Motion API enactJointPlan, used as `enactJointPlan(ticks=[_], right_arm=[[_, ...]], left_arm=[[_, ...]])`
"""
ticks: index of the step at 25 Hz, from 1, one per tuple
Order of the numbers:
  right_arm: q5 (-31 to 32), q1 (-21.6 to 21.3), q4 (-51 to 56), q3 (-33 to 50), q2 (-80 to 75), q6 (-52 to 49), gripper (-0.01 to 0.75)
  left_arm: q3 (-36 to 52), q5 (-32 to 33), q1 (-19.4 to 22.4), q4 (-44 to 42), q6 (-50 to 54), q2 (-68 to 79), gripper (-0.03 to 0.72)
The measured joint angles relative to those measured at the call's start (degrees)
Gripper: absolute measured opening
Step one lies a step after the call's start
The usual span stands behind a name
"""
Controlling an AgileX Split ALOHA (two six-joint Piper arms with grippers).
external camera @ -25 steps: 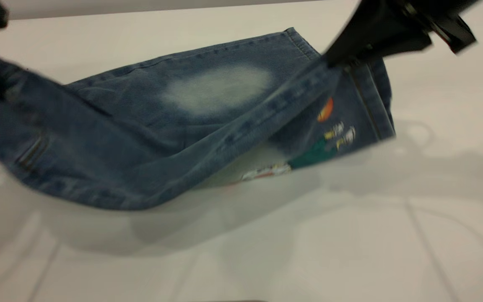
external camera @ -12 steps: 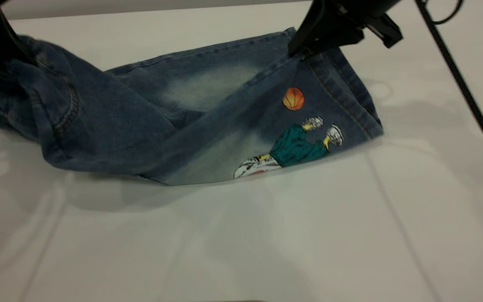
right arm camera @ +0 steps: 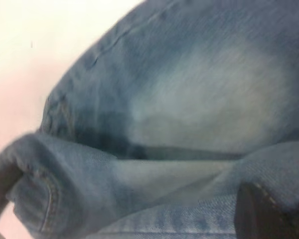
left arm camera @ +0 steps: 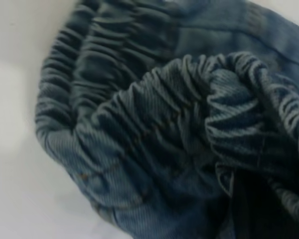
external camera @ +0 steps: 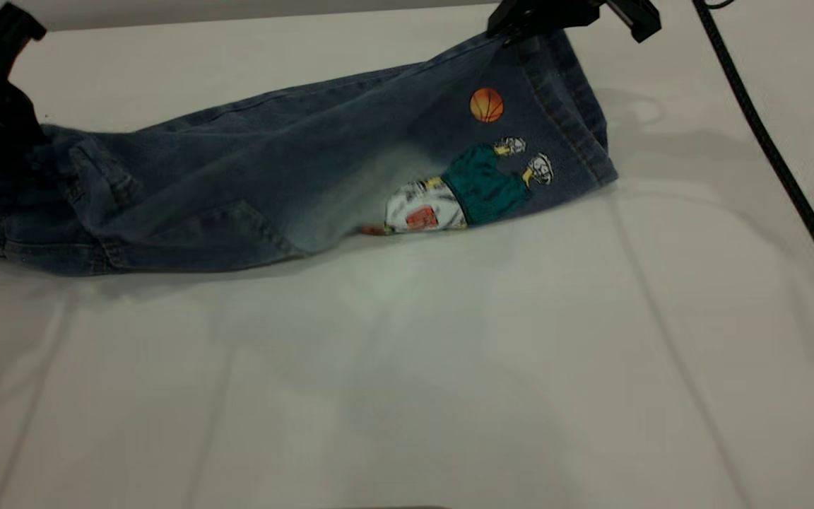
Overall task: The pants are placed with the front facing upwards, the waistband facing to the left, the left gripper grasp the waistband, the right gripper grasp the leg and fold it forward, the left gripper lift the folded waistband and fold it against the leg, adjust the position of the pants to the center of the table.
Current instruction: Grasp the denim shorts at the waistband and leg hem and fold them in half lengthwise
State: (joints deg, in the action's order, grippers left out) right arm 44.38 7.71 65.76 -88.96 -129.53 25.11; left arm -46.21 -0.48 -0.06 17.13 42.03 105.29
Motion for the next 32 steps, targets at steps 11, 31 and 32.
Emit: enactJointPlan(ticks=[11,31,32], right_arm=[[-0.6,-0.8,12.0,-5.4,-9.1,-1.6,0.022],[-3.7,-2.6,25.9,-13.1,-17.0,-4.8,0.058],[-4.0,-2.8,26.7,-13.1,-17.2,-4.8,0.071]], left_arm=[[-0.8,-6.0,0.2,0.0,10.1,6.8,0.099],[-8.5,-6.4,0.2,-0.3,10.6,11.8,0.153],[-8.5,-6.6,0.2,-0.3,10.6,11.8,0.175]])
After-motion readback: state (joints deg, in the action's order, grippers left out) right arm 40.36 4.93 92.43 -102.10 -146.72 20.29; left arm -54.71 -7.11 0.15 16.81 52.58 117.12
